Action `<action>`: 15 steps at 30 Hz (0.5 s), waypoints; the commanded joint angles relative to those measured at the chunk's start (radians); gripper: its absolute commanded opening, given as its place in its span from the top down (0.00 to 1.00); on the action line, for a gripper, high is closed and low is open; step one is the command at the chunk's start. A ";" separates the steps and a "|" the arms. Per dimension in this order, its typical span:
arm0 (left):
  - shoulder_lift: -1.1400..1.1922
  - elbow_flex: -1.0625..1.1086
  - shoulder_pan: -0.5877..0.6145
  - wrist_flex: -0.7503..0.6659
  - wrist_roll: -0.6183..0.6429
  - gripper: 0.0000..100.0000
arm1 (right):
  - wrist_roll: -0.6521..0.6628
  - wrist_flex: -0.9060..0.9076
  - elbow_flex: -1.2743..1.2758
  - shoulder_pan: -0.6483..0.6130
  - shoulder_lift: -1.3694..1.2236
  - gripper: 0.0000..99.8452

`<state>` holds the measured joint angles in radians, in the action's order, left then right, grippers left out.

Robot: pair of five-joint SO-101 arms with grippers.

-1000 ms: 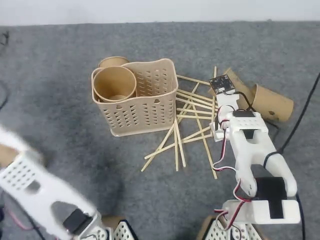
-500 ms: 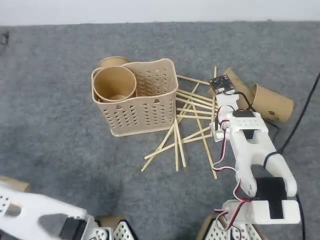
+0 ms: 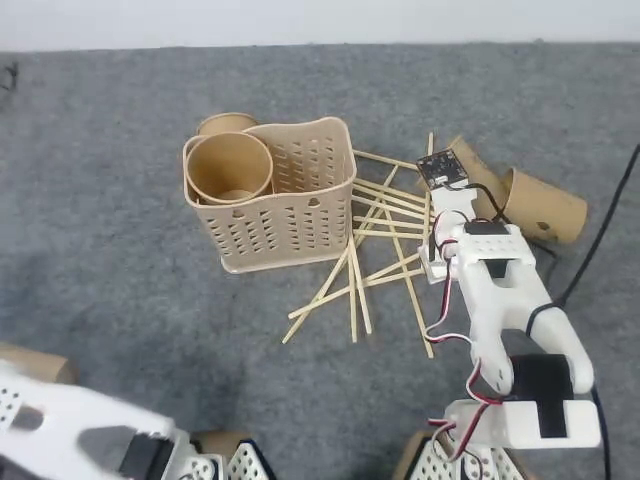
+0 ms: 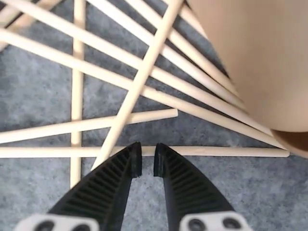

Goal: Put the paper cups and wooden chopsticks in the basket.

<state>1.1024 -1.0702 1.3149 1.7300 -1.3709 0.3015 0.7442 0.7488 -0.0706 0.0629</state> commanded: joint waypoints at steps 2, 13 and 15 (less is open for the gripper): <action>-0.137 0.127 -0.066 0.029 0.041 0.75 | 0.009 -0.010 0.006 -0.025 0.021 0.94; -0.806 0.898 -0.144 0.028 -0.127 0.75 | 0.009 -0.010 0.006 -0.025 0.021 0.94; -0.916 1.010 -0.161 0.028 -0.149 0.75 | 0.009 -0.010 0.006 -0.025 0.021 0.94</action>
<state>0.3997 -0.2064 1.1799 1.7300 -1.4814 0.3015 0.7442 0.7488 -0.0706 0.0629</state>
